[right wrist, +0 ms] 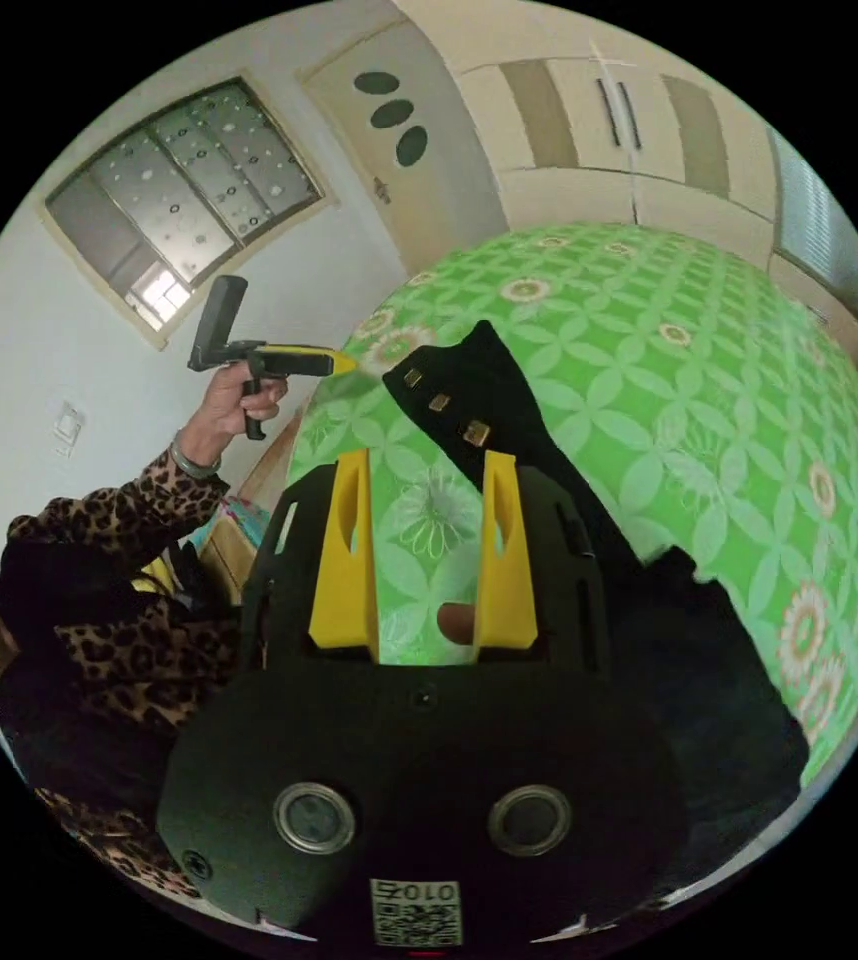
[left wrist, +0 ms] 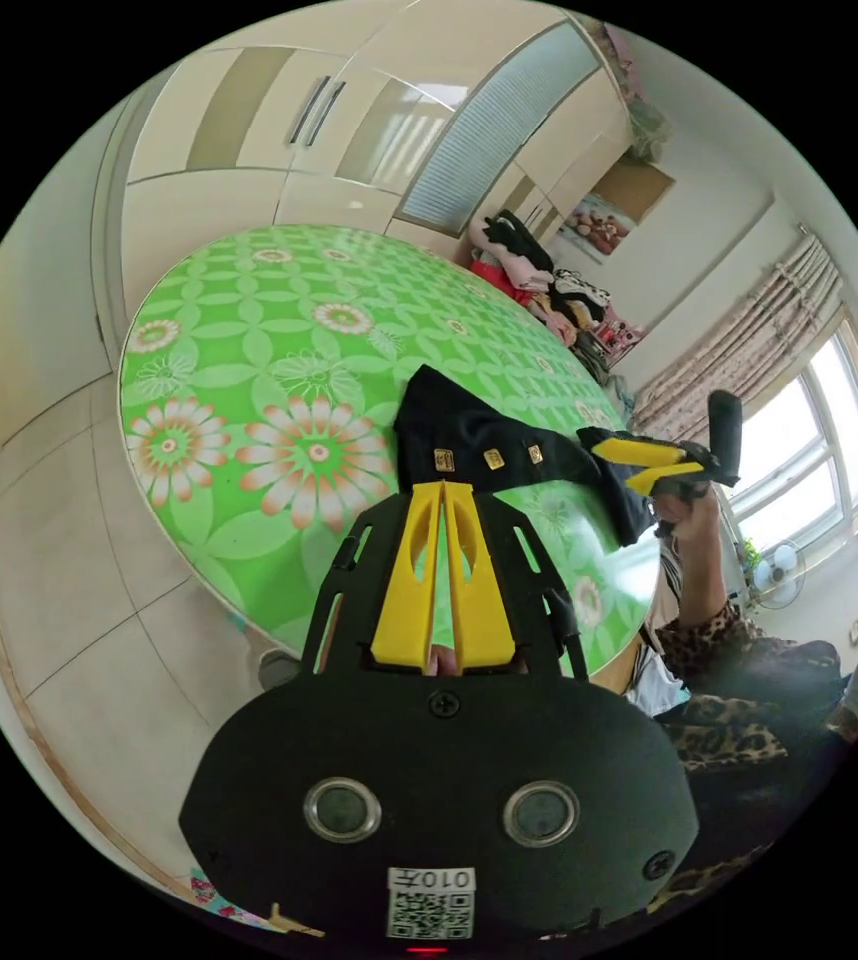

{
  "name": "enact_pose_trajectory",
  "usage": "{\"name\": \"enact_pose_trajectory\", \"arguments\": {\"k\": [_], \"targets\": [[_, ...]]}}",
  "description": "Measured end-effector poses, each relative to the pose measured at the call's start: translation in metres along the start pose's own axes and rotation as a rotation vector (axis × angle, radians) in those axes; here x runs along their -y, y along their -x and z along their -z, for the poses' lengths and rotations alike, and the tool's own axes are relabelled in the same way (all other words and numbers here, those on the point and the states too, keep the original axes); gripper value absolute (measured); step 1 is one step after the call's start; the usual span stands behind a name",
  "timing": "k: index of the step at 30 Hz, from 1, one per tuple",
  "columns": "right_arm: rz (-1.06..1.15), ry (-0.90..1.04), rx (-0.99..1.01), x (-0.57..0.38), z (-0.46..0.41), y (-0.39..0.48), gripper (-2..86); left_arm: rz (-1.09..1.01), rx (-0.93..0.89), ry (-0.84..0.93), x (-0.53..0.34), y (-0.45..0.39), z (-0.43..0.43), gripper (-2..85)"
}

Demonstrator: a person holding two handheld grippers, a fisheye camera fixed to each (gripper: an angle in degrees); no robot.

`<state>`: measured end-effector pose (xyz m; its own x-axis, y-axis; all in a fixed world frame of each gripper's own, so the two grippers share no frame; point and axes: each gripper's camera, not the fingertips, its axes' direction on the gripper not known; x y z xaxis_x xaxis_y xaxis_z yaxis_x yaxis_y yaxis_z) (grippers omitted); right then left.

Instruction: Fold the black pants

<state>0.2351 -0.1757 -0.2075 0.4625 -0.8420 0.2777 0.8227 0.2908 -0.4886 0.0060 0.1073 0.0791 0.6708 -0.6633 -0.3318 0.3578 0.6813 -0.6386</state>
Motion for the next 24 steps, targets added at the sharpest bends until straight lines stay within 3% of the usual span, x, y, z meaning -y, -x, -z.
{"name": "enact_pose_trajectory", "arguments": {"k": [8,11,13,18,21,24], "targets": [[0.102,0.142,-0.213,0.128,-0.058,0.037,13.4,0.014,-0.025,-0.041,-0.031,0.028,0.036,-0.1],[0.101,0.193,-0.222,0.143,-0.08,0.034,8.8,0.041,-0.024,-0.048,-0.046,0.04,0.043,-0.1],[0.074,0.145,-0.21,0.141,-0.061,0.031,3.9,0.042,-0.05,-0.049,-0.055,0.047,0.045,-0.1],[0.132,-0.174,0.177,0.112,0.076,0.023,2.4,0.018,-0.073,-0.08,-0.061,0.055,0.056,0.0],[0.187,-0.373,0.266,0.105,0.165,0.011,2.5,-0.021,-0.121,-0.117,-0.053,0.052,0.066,0.0],[0.165,-0.428,0.32,0.128,0.201,-0.012,2.9,-0.065,-0.139,-0.16,-0.04,0.042,0.077,-0.1]]}}
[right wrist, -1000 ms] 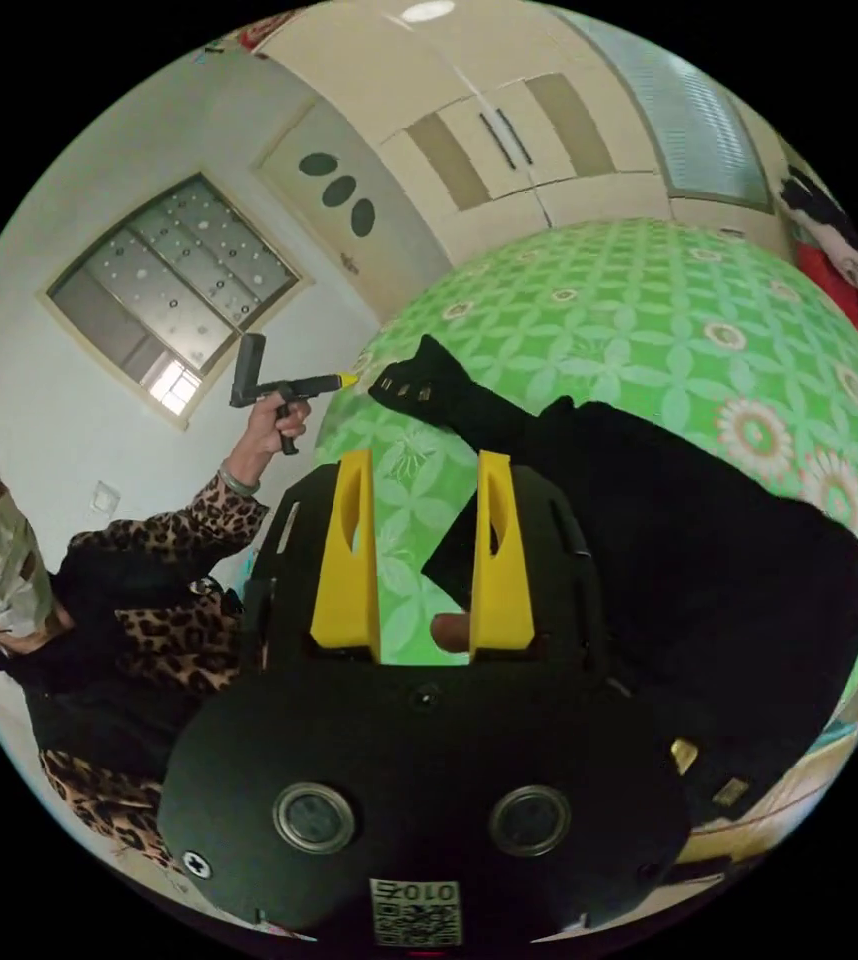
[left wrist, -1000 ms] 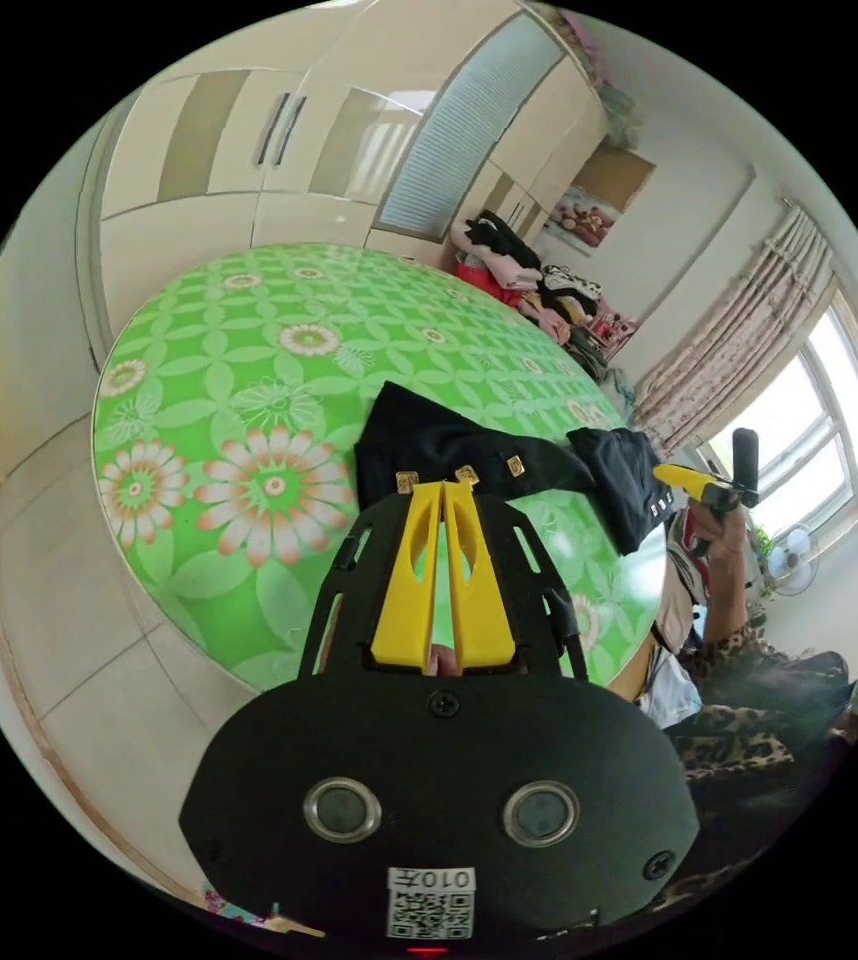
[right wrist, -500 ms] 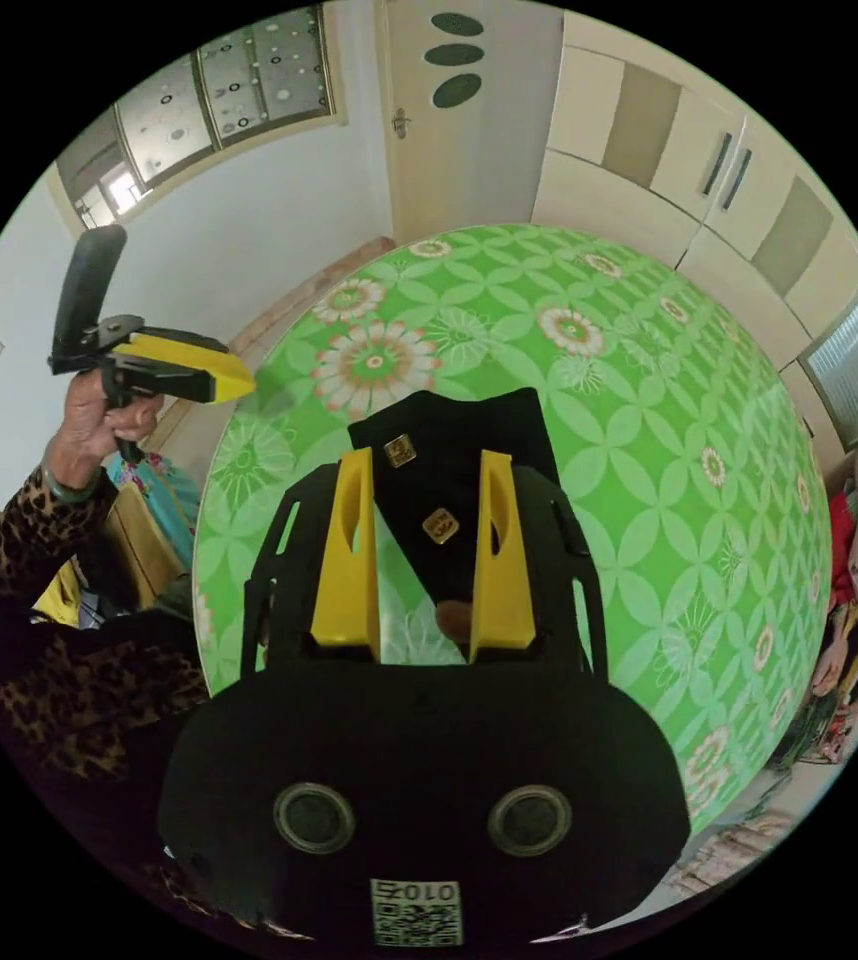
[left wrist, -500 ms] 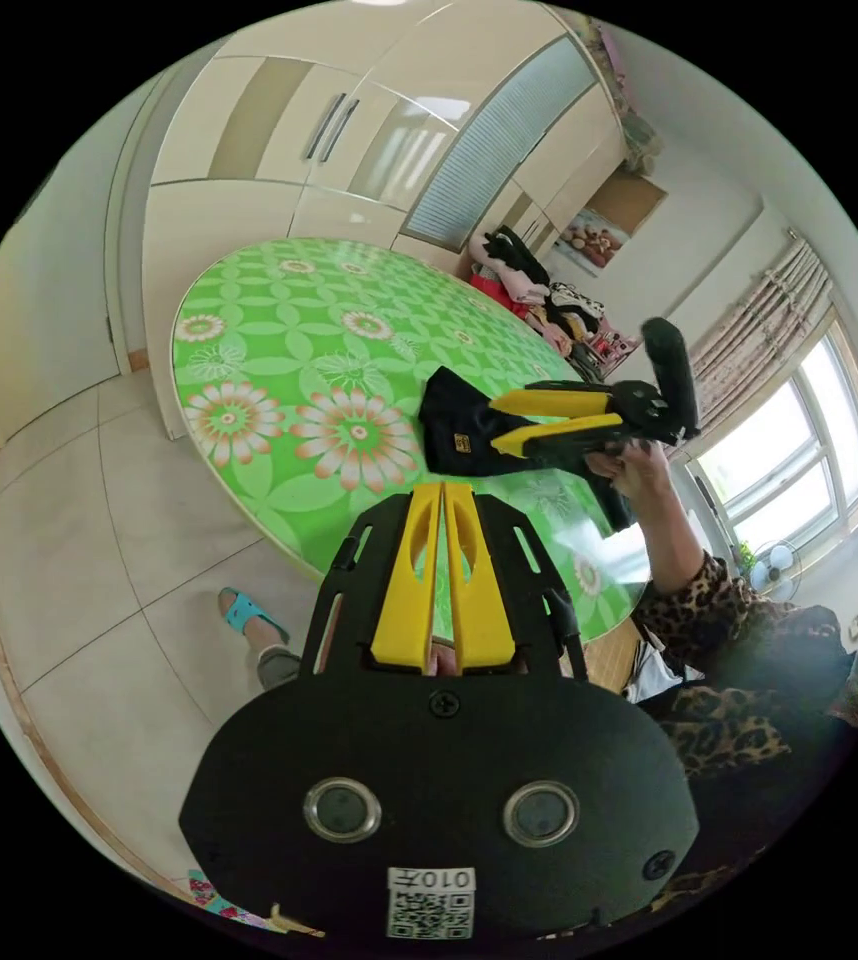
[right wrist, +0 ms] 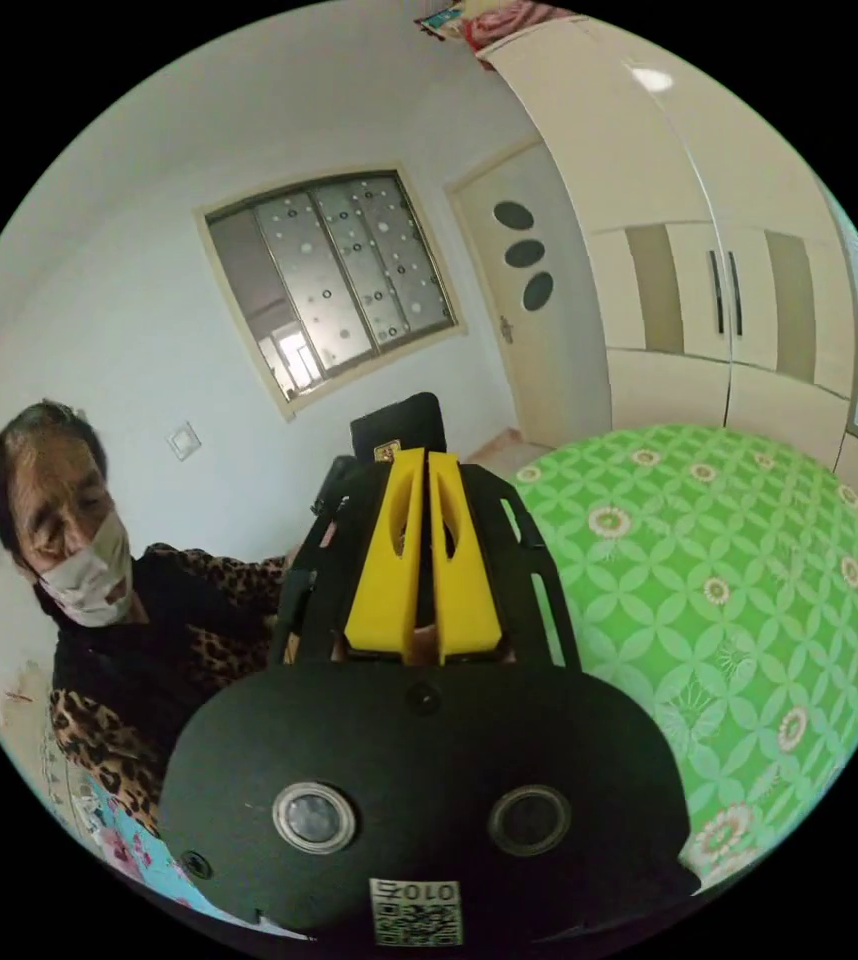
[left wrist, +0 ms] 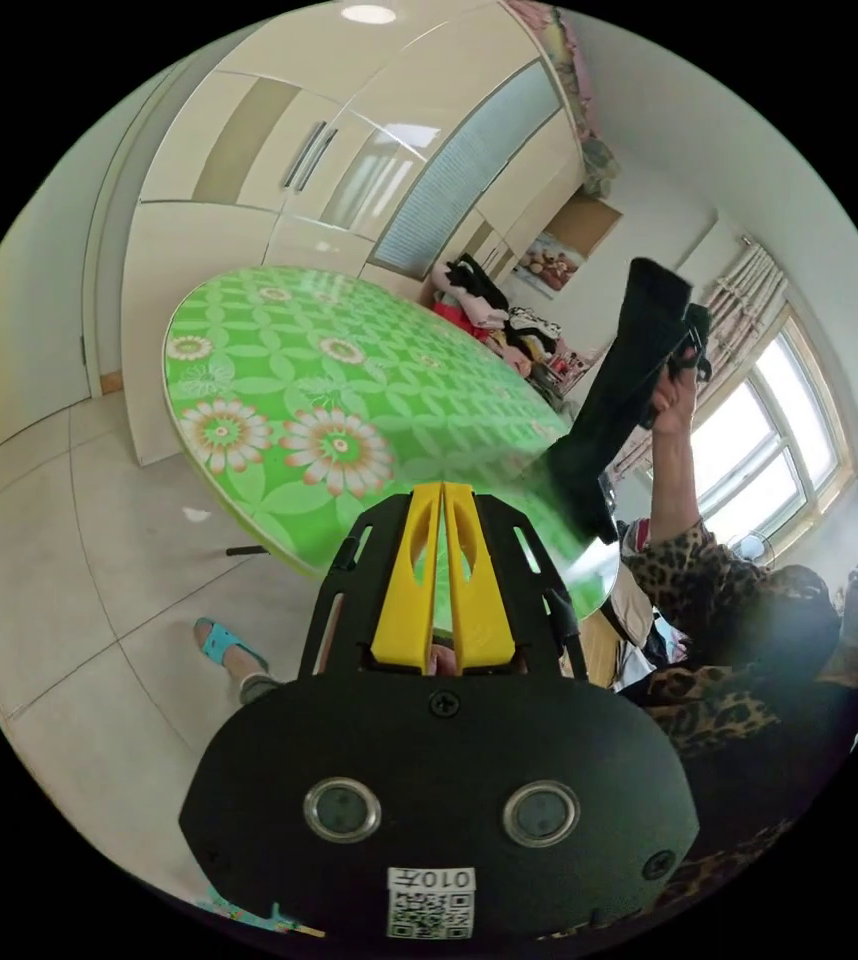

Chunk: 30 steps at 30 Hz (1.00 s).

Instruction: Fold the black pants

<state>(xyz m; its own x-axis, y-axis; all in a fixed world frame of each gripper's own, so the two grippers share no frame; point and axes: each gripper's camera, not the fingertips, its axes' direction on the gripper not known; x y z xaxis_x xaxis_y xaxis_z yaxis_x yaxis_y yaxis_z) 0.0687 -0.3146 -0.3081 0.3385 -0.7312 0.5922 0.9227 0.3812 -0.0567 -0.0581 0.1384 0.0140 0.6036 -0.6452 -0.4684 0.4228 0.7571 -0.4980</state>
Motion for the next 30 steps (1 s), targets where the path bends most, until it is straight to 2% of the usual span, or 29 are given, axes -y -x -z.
{"name": "enact_pose_trajectory", "arguments": {"k": [4,6,8,10,13,15,17,19,21,25,28,30], "targets": [[-0.068,0.12,-0.015,0.035,-0.057,-0.05,3.5,-0.023,-0.003,-0.025,0.018,-0.008,0.003,-0.1],[-0.222,0.342,-0.108,0.038,-0.129,-0.099,4.4,-0.003,0.011,-0.002,0.023,-0.005,0.001,-0.2],[-0.243,0.347,-0.171,0.026,-0.145,-0.112,5.0,0.017,0.033,0.023,0.024,-0.001,0.0,-0.2],[-0.251,0.249,-0.204,0.007,-0.125,-0.113,5.2,0.022,0.066,0.034,0.022,0.004,0.007,-0.2],[-0.302,0.236,-0.338,-0.045,-0.068,-0.111,5.8,0.033,0.103,0.036,0.021,0.014,0.018,-0.1],[-0.441,0.244,-0.534,-0.109,-0.006,-0.109,8.1,0.044,0.097,0.026,0.023,0.02,0.022,-0.1],[-0.61,0.243,-0.63,-0.166,0.041,-0.11,10.9,0.049,0.078,0.018,0.027,0.024,0.021,-0.1],[-0.783,0.211,-0.643,-0.228,0.08,-0.109,12.9,0.045,0.055,0.023,0.036,0.025,0.007,-0.2],[-0.94,0.167,-0.573,-0.298,0.102,-0.103,14.3,0.041,0.005,0.041,0.046,0.021,-0.013,-0.1],[-0.946,0.137,-0.505,-0.345,0.081,-0.084,14.7,-0.016,-0.143,0.118,0.071,-0.015,-0.079,-0.2],[-0.956,0.28,-0.486,-0.358,0.035,-0.098,12.9,-0.041,-0.182,0.189,0.083,-0.043,-0.121,-0.2],[-0.815,0.263,-0.478,-0.348,0.012,-0.087,5.7,-0.06,-0.189,0.22,0.086,-0.057,-0.134,-0.2]]}}
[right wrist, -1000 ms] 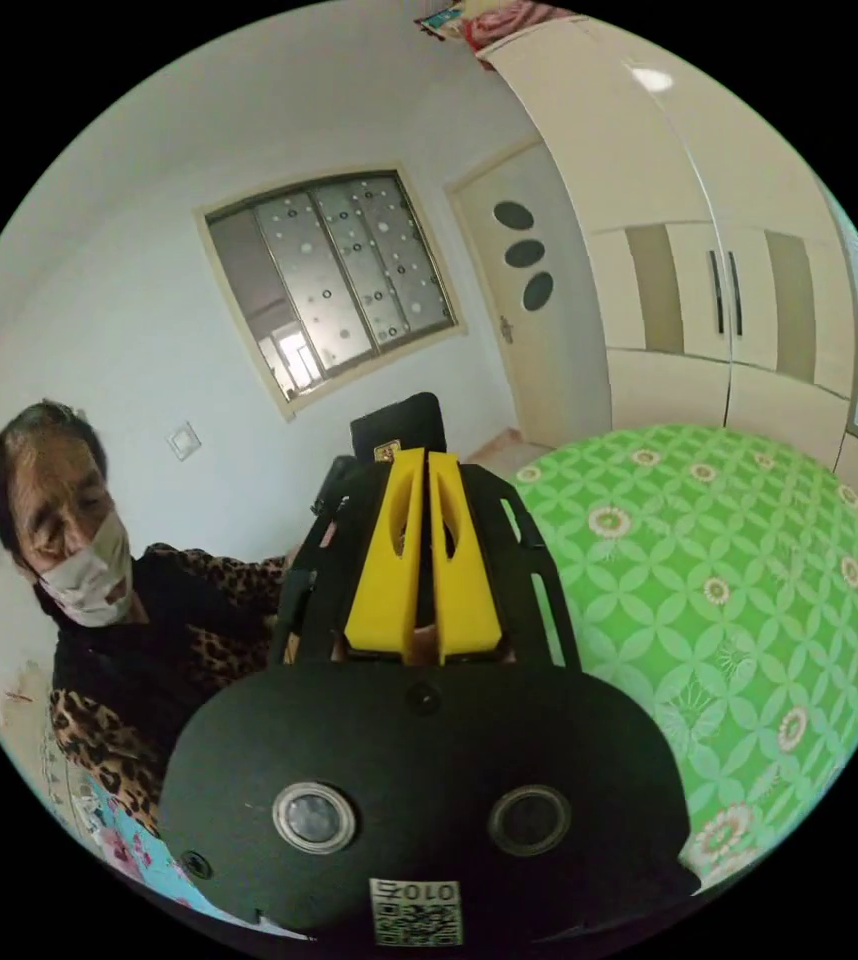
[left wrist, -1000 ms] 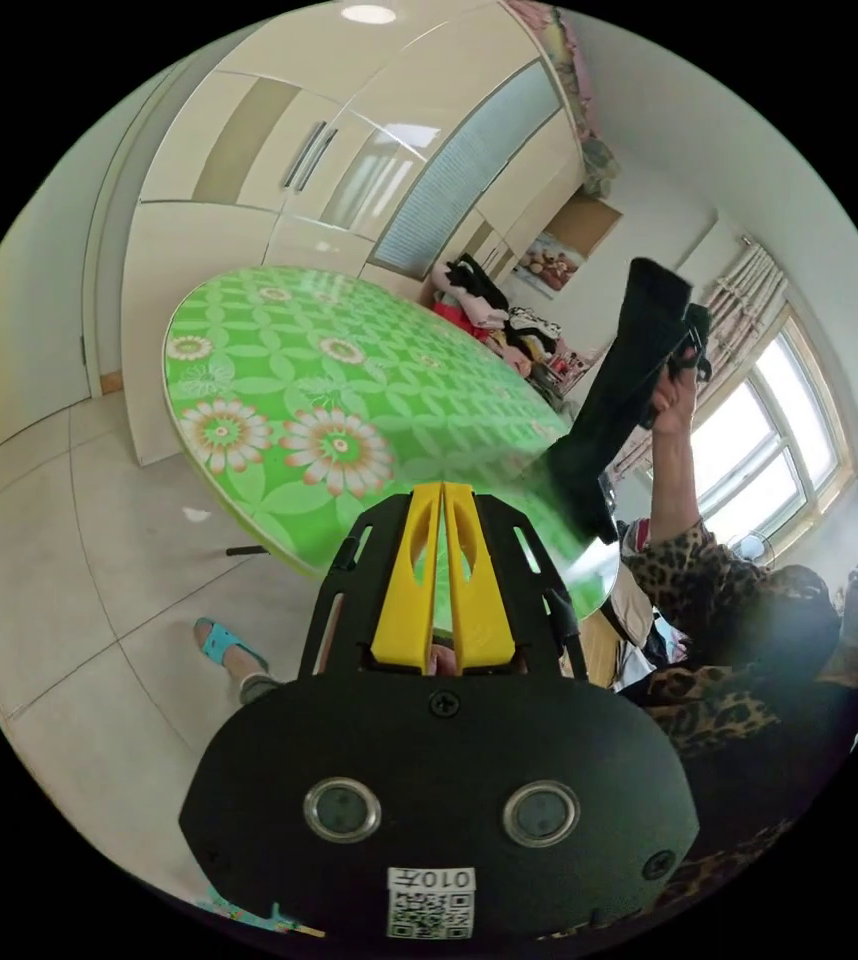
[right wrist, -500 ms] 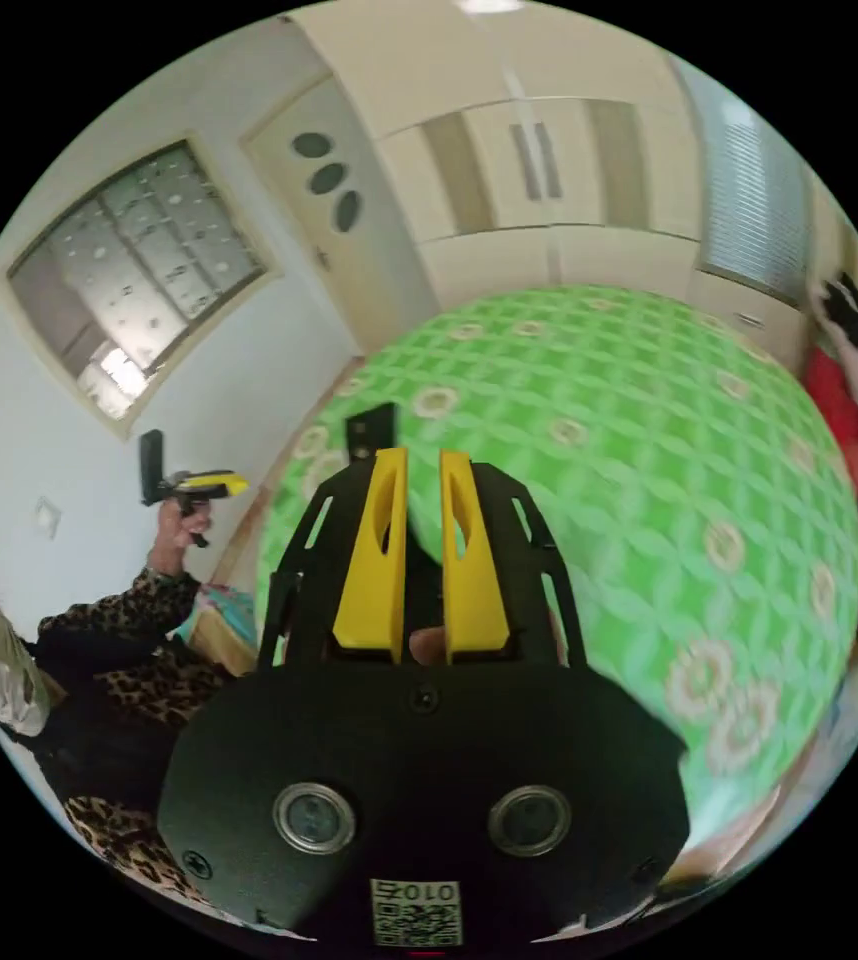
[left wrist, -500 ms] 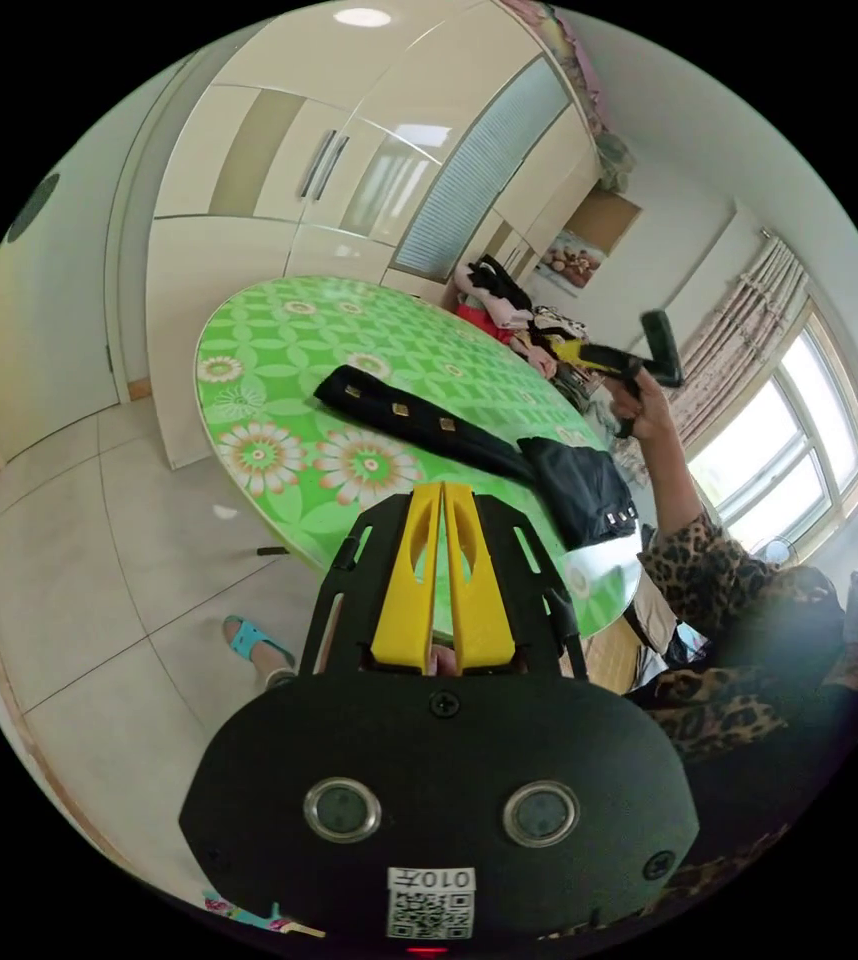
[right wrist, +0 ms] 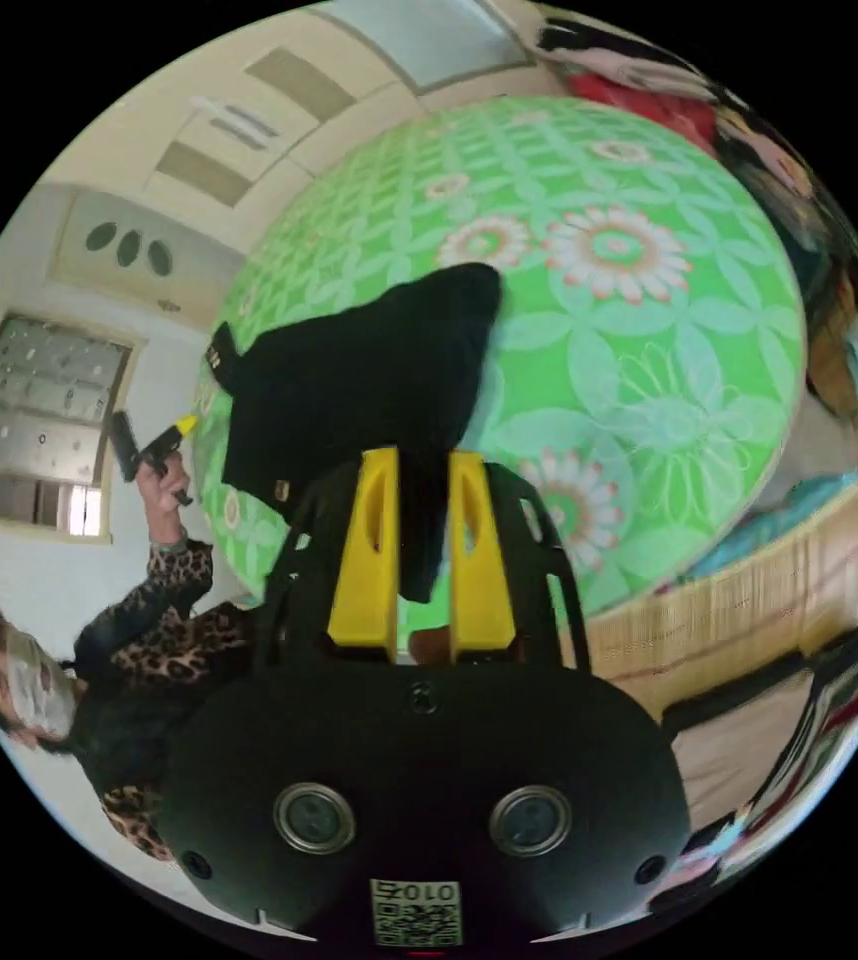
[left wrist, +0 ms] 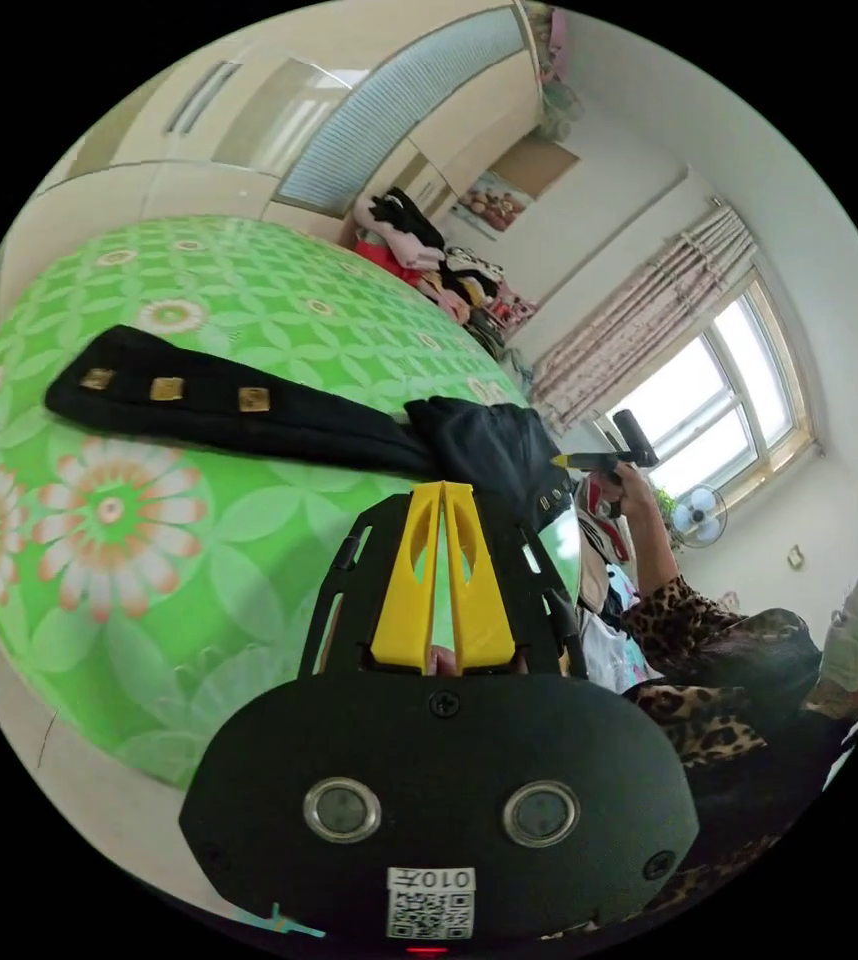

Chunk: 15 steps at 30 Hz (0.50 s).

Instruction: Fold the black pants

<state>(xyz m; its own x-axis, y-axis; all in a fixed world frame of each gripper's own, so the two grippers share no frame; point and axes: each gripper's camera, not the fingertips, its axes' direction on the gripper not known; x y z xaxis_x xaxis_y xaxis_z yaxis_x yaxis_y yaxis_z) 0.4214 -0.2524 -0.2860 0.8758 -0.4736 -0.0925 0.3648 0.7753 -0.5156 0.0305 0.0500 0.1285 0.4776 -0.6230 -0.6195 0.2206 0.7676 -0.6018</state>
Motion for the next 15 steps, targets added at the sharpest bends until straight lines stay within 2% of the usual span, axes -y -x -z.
{"name": "enact_pose_trajectory", "arguments": {"k": [6,10,11,12,14,15], "targets": [[0.015,-0.201,-0.113,-0.022,0.028,0.026,3.0,-0.011,0.081,0.011,0.011,-0.016,0.008,-0.2],[0.076,-0.389,0.069,-0.044,0.062,0.048,2.7,0.013,0.111,-0.041,0.016,-0.009,0.034,-0.1],[0.064,-0.432,0.016,-0.047,0.073,0.058,2.7,0.021,0.107,-0.052,0.016,-0.006,0.036,-0.1],[0.003,-0.418,-0.123,-0.042,0.076,0.067,2.8,0.041,0.099,-0.066,0.019,0.0,0.04,-0.1],[-0.119,-0.286,-0.388,-0.021,0.061,0.071,2.9,0.066,0.102,-0.065,0.023,0.009,0.04,-0.1],[-0.166,-0.217,-0.446,-0.011,0.044,0.068,3.1,0.094,0.113,-0.062,0.024,0.015,0.038,-0.1]]}}
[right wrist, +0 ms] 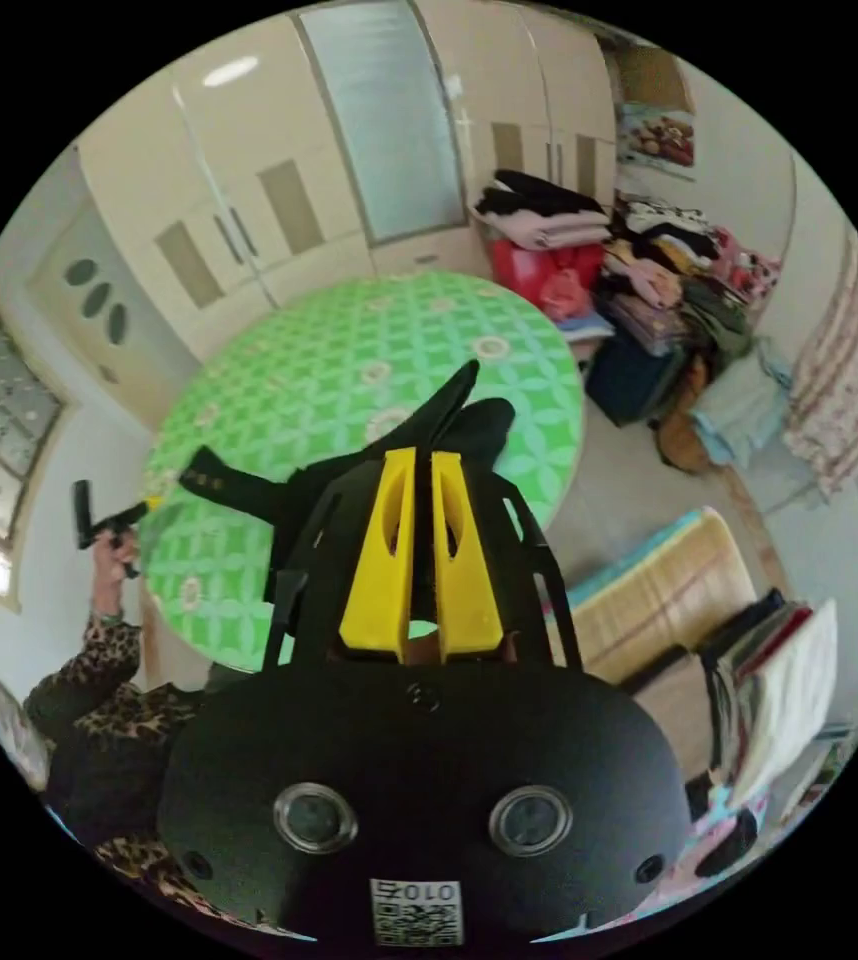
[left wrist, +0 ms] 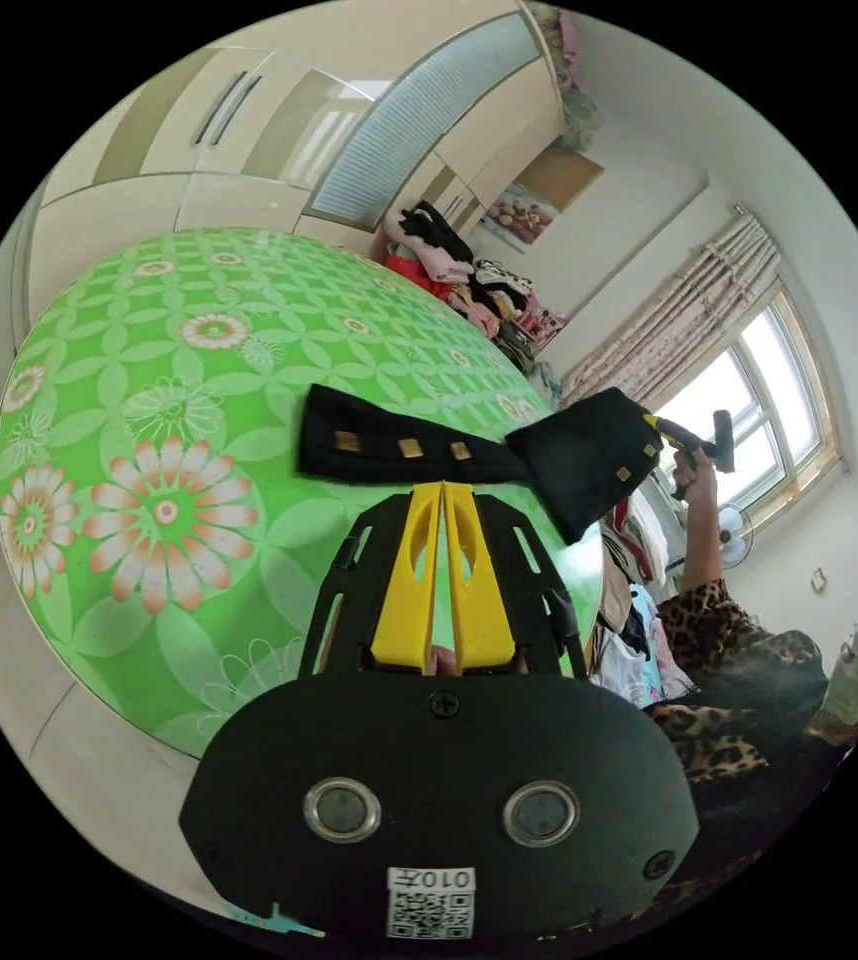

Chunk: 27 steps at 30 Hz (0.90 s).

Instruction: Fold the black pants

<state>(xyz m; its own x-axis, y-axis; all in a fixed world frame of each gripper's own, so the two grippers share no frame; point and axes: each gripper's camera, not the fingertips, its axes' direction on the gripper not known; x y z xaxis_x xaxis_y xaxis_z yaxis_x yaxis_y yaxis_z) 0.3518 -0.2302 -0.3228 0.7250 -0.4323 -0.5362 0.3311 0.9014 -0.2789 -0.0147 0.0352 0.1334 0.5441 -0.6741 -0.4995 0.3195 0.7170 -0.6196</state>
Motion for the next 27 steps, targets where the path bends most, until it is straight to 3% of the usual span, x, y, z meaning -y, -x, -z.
{"name": "enact_pose_trajectory", "arguments": {"k": [3,7,10,14,17,20,22,24,27], "targets": [[-0.018,0.152,-0.058,0.0,-0.05,0.015,3.8,0.043,0.002,0.043,0.006,0.01,-0.013,-0.1],[-0.067,0.147,-0.139,-0.02,-0.079,0.023,4.3,-0.023,0.115,0.091,0.031,0.0,-0.027,-0.1],[-0.157,0.102,-0.052,-0.034,-0.083,0.011,3.7,-0.037,0.113,0.117,0.058,-0.003,-0.039,-0.2],[-0.152,-0.008,0.334,-0.047,-0.078,0.015,3.1,-0.013,0.069,0.12,0.074,-0.002,-0.048,-0.2],[-0.113,-0.019,0.289,-0.049,-0.074,0.04,2.6,-0.007,0.028,0.126,0.074,-0.001,-0.049,-0.2],[-0.008,-0.041,0.389,-0.049,-0.072,0.082,2.6,-0.006,-0.004,0.112,0.073,0.001,-0.04,-0.2],[0.023,0.006,0.309,-0.042,-0.076,0.113,2.8,0.003,-0.043,0.096,0.073,0.003,-0.03,-0.2],[0.021,0.131,-0.089,-0.033,-0.095,0.147,3.4,-0.007,-0.054,0.086,0.071,0.003,-0.021,-0.2],[-0.013,0.172,-0.518,-0.042,-0.122,0.168,3.1,-0.013,-0.031,0.076,0.064,0.005,-0.008,-0.2]]}}
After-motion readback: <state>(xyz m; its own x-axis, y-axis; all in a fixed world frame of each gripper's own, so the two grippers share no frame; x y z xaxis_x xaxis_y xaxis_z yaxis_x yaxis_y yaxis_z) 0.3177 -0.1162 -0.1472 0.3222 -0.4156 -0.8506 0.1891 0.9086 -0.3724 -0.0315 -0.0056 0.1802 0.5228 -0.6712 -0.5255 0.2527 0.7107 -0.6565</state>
